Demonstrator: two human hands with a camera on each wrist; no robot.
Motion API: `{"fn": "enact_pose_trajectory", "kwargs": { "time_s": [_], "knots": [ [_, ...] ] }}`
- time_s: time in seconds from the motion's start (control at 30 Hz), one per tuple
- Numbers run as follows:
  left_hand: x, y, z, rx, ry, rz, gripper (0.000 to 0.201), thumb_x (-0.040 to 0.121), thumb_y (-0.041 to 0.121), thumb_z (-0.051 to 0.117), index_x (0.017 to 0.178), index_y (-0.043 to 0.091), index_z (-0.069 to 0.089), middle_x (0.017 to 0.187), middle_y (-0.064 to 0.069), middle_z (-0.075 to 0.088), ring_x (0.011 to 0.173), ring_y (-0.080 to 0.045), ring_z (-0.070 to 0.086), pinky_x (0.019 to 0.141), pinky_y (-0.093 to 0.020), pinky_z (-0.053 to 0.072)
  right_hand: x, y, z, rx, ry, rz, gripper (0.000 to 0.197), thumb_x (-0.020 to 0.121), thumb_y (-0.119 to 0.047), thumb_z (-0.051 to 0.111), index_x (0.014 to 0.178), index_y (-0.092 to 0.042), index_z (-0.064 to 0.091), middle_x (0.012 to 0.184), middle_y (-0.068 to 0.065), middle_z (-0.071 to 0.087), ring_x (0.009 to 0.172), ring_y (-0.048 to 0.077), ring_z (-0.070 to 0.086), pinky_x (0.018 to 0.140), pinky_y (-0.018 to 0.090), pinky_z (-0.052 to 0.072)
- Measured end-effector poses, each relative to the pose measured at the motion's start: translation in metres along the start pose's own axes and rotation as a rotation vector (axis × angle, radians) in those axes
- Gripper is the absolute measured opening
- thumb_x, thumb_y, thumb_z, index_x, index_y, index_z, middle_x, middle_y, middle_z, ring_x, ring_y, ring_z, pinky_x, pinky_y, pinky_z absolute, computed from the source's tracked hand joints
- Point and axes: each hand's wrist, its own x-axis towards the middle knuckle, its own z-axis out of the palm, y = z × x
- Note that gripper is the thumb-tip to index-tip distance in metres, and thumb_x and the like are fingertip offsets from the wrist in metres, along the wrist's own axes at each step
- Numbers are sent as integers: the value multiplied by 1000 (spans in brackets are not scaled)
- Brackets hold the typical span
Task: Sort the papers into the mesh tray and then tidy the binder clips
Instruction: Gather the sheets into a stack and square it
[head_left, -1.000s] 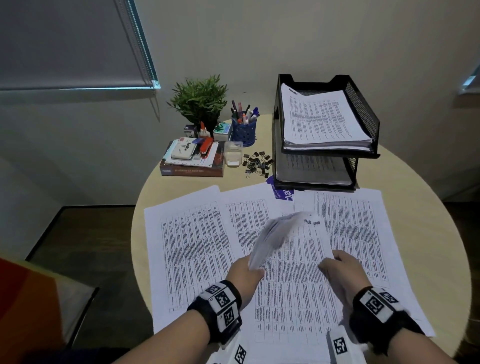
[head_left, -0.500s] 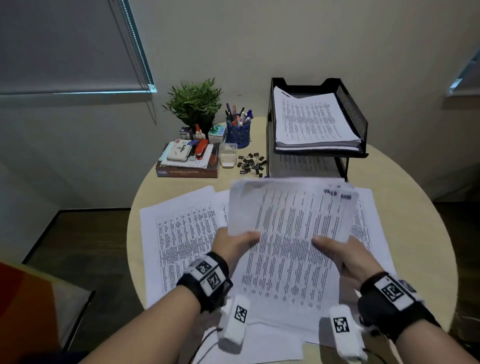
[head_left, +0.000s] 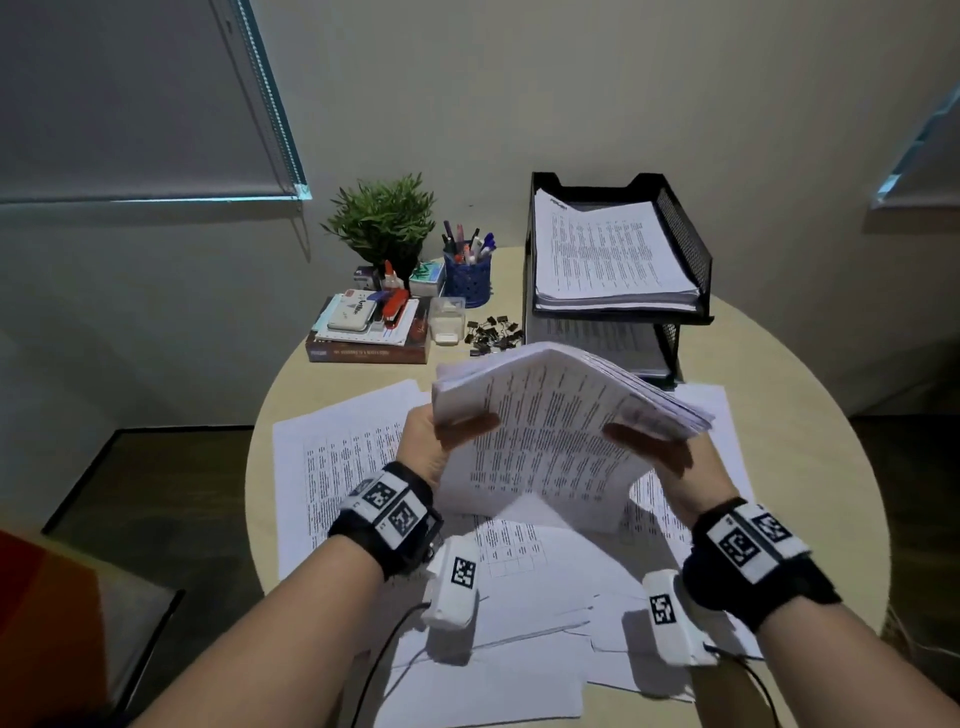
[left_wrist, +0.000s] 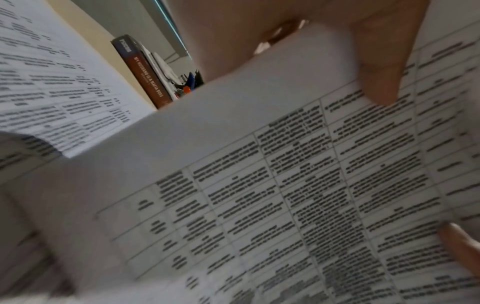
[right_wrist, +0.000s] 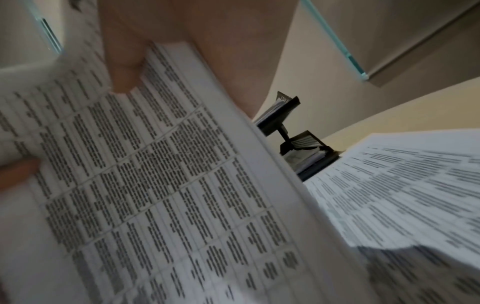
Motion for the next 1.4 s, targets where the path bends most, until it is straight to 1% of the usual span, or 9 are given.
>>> {"fn": "enact_pose_trajectory", "kwargs": {
  "time_s": [0.13,0.27,0.5,0.7,0.83,0.93,1.07,1.17,1.4],
  "knots": [
    [2,6,3,-27,8,60,33,40,18,87,71,17,77,75,1,75,76,-19,68,82,-42,53,6,-7,3,4,49,-105,35,71,-2,74,100,-21,71,85,-16,74,87,-2,68,80,21,53],
    [8,15,7,-104,-8,148,55,24,47,91,72,22,77,73,3,75,69,-10,69,68,-28,57,10,-22,-2,-2,54,-213,34,74,-1,73,81,-34,75,86,-14,75,90,4,69,81,19,53],
    [-8,-2,24,56,19,40,29,67,-5,75,81,19,66,71,7,73,73,-7,69,76,-34,54,0,-2,-2,-20,95,-38,26,72,-8,77,90,-25,68,88,-8,75,92,13,68,91,44,53],
    [2,7,34,-52,-10,83,31,45,15,82,76,18,75,77,3,75,76,-12,70,68,-30,58,5,-20,-11,52,61,-167,31,72,-1,74,86,-29,74,92,-5,75,94,16,69,83,34,56],
    [1,-27,35,32,109,-157,29,64,-2,79,87,12,67,86,-4,73,87,-24,66,85,-43,53,1,22,-15,-30,108,37,26,75,3,73,86,-20,69,86,-5,73,89,18,65,84,39,52],
    [-1,-56,32,108,132,-275,47,65,3,80,108,4,61,106,-8,68,97,-21,63,84,-30,49,-6,50,-13,-76,109,166,23,83,3,65,105,-5,64,95,4,67,93,22,65,69,24,50],
    [3,-60,33,208,122,-317,42,67,14,82,100,7,57,92,0,61,92,-20,59,79,-23,47,-1,60,-15,-12,178,287,11,88,-6,63,96,0,67,95,19,70,81,25,67,82,38,55],
    [7,-45,44,211,71,-285,20,76,3,73,85,3,55,75,-2,58,65,-11,59,47,-11,47,10,43,-21,-119,182,298,20,91,-16,61,74,-5,60,72,14,62,65,21,57,59,22,50],
    [31,-27,44,394,-249,-448,23,90,16,60,111,6,58,88,-3,68,71,-15,67,53,-21,56,54,-8,-48,47,221,270,12,90,-5,60,100,-2,58,85,9,60,68,17,54,48,9,47]
  ]
}}
